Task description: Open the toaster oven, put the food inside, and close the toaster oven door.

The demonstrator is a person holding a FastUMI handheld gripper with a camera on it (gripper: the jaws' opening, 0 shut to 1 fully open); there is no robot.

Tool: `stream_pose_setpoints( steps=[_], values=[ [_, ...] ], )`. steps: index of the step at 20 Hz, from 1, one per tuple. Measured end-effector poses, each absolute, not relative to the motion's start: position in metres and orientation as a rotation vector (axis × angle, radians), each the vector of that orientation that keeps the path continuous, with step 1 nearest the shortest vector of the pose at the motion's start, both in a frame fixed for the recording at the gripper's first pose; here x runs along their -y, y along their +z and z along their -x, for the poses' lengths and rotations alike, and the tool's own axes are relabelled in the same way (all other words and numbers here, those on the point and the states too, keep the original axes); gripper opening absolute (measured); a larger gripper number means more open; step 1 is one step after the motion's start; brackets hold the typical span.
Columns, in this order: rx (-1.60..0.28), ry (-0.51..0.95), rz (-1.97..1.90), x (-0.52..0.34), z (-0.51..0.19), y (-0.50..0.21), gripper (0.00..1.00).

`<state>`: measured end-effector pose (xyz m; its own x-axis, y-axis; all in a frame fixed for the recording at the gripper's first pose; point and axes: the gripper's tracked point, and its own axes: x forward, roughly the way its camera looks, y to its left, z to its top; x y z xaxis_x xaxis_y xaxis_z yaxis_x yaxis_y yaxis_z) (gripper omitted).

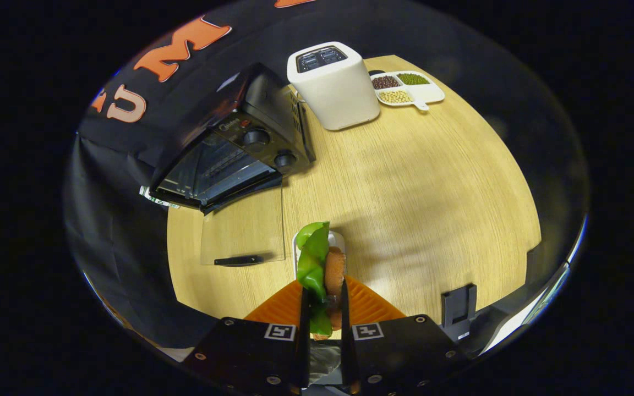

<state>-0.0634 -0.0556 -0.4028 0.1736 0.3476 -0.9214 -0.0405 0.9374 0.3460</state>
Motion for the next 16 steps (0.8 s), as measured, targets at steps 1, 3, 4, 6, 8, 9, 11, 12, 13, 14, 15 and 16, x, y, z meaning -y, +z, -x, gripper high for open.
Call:
stream_pose_setpoints(
  steps=[1,3,4,6,8,9,11,12,13,14,15,16],
  values=[
    [-1.356,0.271,-0.25,0.058,0.061,-0.395,0.23],
    [-1.315,0.261,-0.25,0.06,0.056,-0.374,0.23],
    [-1.293,0.263,-0.273,0.057,0.052,-0.363,0.23],
    [-1.22,0.265,-0.341,0.05,0.042,-0.339,0.23],
    [-1.156,0.274,-0.414,0.044,0.035,-0.318,0.23],
    [-1.123,0.276,-0.452,0.041,0.031,-0.309,0.23],
    [-1.069,0.28,-0.524,0.033,0.026,-0.301,0.23],
    [-1.05,0.285,-0.562,0.026,0.024,-0.301,0.23],
    [-1.037,0.29,-0.596,0.019,0.026,-0.302,0.23],
    [-1.019,0.289,-0.625,0.013,0.026,-0.304,0.23],
    [-0.999,0.298,-0.65,0.005,0.026,-0.306,0.23],
    [-0.978,0.305,-0.688,-0.005,0.025,-0.307,0.23]
  ],
)
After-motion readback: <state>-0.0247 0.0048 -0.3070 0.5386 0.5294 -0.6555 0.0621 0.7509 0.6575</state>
